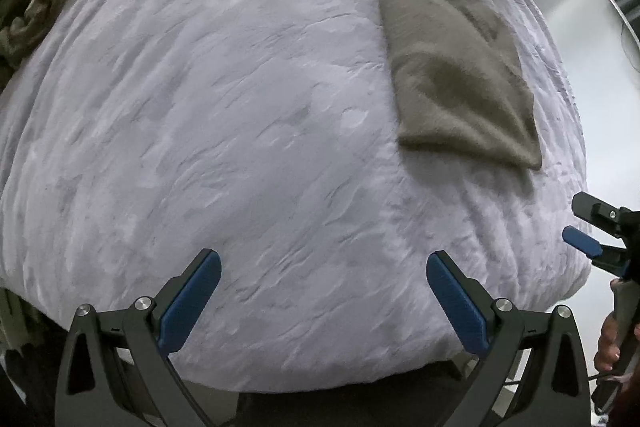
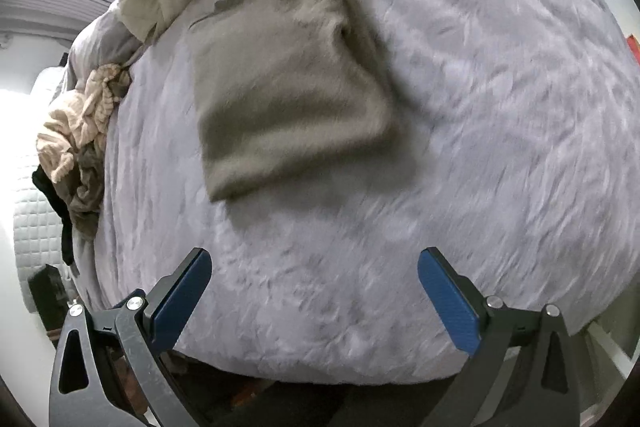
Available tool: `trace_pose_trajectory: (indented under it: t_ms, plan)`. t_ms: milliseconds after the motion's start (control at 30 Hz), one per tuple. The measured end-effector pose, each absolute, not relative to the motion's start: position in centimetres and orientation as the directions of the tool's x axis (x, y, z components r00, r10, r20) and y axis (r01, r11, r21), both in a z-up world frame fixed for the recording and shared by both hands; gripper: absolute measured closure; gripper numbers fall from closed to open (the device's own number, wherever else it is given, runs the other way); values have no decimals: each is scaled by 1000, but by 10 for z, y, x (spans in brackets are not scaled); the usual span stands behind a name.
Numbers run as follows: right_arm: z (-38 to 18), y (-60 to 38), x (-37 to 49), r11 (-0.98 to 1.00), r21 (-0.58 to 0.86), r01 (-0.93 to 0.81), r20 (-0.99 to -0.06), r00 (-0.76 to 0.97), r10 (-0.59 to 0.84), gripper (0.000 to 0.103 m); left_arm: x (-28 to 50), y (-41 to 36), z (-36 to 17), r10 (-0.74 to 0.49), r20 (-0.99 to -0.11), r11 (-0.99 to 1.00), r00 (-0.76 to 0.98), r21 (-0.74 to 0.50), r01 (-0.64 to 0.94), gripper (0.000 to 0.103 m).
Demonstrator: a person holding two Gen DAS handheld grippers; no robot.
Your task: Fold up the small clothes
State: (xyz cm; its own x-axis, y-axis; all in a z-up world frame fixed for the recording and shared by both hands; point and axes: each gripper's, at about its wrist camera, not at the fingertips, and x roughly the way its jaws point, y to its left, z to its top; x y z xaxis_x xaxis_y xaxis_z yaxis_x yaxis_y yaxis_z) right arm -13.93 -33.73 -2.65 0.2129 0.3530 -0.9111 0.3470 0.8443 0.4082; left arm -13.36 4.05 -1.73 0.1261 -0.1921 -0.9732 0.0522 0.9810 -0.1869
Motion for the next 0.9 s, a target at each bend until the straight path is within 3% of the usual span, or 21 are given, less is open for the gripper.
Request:
trace_pose_trajectory:
  t_ms: [333,600,900]
  plan:
    - [-24,-409,-69,850,435,296,-897,225,380,0,-77,-18,-17,-176,-975,984,136,-173,31,0]
    - [-59,-428,-18,829,491,270,-871,168,461,0,-35,-33,-37,-212,-969,976,127,-216,-23,0]
    - [-95,-427,27,760,610,225,-793,170,586,0,2,-35,-67,-377,-923,926,81,-378,3,0]
